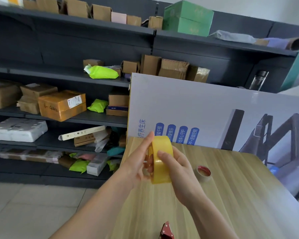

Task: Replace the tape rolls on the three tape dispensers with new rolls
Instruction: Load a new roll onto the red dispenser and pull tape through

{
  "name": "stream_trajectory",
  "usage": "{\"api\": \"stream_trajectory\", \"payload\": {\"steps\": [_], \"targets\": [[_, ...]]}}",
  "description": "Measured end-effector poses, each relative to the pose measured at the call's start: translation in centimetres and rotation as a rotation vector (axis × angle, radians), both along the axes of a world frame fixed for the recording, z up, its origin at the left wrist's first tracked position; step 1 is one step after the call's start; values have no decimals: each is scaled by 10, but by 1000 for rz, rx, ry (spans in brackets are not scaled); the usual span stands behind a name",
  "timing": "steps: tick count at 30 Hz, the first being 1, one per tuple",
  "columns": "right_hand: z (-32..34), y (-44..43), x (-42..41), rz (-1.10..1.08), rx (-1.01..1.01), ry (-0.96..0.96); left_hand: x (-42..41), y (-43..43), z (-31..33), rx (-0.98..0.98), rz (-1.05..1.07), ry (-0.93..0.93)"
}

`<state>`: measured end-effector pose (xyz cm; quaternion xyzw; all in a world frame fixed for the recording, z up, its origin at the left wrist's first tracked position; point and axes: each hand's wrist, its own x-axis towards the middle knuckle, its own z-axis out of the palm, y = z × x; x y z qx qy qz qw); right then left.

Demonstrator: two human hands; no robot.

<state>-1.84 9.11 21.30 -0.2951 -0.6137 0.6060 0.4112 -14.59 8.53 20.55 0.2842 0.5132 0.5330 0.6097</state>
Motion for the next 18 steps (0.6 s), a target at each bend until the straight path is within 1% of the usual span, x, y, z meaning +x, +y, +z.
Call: {"api": "stream_trajectory", "payload": {"steps": [2,7,8,11,12,13,15,16,18], "targets": [[-2,1,0,-33,-6,-15,2,0,1,92,10,60],[-1,3,8,-67,-21,-36,19,-3,2,445,184,350],[0,3,10,-74,-35,-37,21,-4,1,522,194,442],[3,2,16,-117,-69,-31,24,-6,-3,724,183,808],[5,2,18,-124,-76,-38,24,-5,-6,766,180,874],[5,2,20,-132,-82,-52,24,-4,-7,781,186,897],[8,-1,23,-139,-80,-76,24,-3,-8,767,209,861],[9,-3,24,-137,-77,-80,24,-2,-9,769,226,871],[10,-5,27,-143,-85,-90,27,-1,-9,851,264,1012]]}}
